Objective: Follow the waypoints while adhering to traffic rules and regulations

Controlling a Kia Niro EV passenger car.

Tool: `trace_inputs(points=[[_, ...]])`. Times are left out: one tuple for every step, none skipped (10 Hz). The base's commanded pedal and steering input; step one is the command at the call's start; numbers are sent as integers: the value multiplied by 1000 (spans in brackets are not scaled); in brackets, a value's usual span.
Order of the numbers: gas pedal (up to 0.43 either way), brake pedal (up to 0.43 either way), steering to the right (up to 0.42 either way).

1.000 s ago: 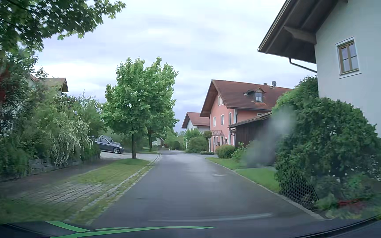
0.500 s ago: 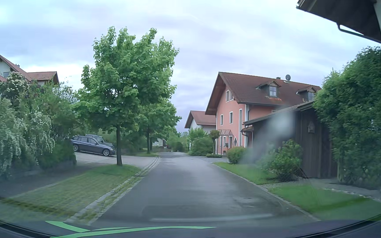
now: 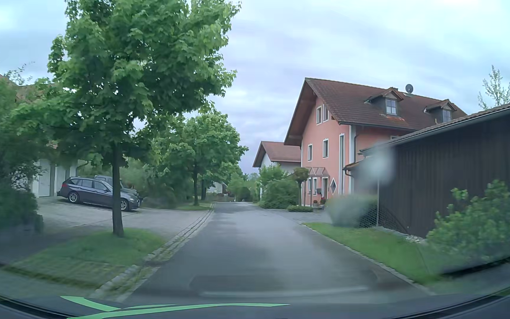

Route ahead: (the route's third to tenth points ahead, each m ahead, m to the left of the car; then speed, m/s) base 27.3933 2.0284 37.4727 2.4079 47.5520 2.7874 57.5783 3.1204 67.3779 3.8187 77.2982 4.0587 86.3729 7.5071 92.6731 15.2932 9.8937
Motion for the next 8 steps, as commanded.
trace_inputs(points=[[110, 0, -14], [110, 0, -14], [110, 0, -14], [110, 0, -14], [110, 0, -14], [98, 0, -14], [39, 0, -14], [0, 0, -14]])
